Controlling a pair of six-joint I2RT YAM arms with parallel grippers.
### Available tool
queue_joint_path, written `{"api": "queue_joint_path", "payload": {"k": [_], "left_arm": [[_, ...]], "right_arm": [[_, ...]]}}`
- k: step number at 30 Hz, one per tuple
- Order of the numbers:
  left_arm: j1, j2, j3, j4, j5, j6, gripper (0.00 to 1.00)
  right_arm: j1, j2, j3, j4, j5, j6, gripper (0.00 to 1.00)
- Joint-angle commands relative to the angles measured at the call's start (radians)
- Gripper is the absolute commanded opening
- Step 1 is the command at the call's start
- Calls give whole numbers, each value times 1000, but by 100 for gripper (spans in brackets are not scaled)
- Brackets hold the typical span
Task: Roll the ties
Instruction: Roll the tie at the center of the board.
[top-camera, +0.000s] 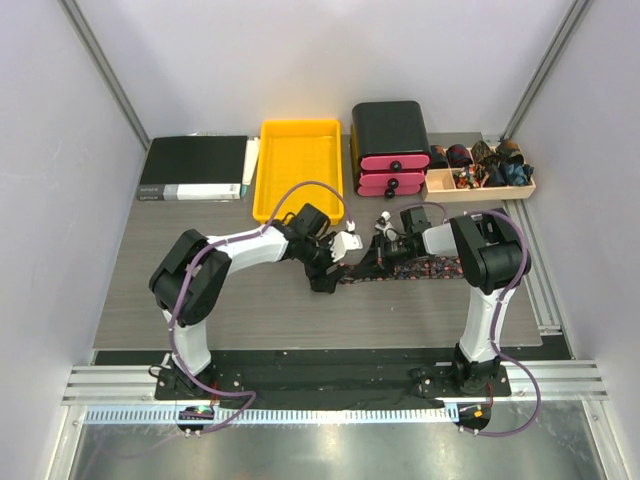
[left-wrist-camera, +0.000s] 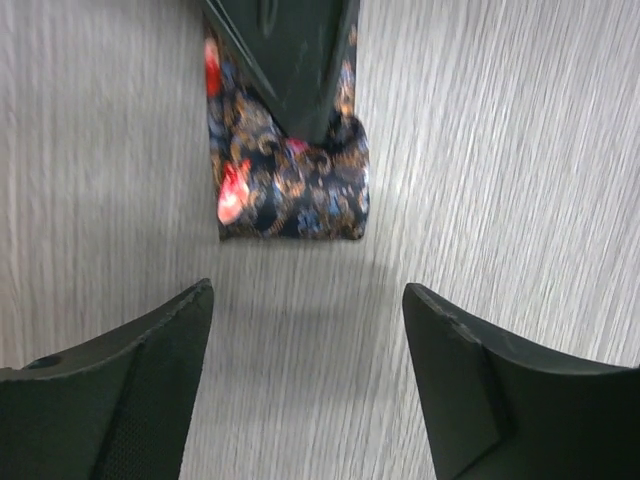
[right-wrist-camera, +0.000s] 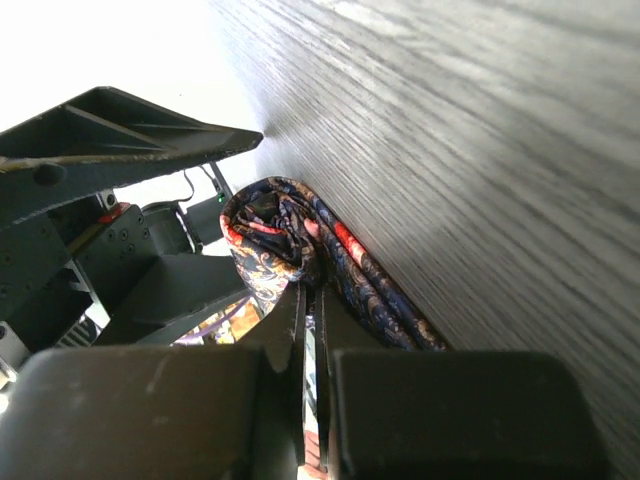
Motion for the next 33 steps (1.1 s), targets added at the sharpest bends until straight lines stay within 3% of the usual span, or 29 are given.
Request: {"api": "queue_joint_path", "payload": {"k": [1, 7, 20, 23, 27, 33], "left_arm": [[-2, -4, 8, 153, 47, -44, 78], [-17, 41, 34, 196, 53, -43, 77], [-66, 82, 11, 267, 41, -14, 66], [-68, 91, 16, 273, 33, -14, 55], [-69, 101, 43, 200, 7, 3, 30], [-82, 105, 110, -35, -114, 66, 14]], "right_arm": [[-15, 69, -13, -77, 204, -91, 1], [-27, 89, 4, -120, 204, -110, 1], [-41, 128, 11, -159, 222, -125, 1], [-44, 128, 14, -172, 225, -128, 1], [-45, 115, 18, -182, 207, -136, 1], [-47, 20, 37, -192, 152, -139, 10]]}}
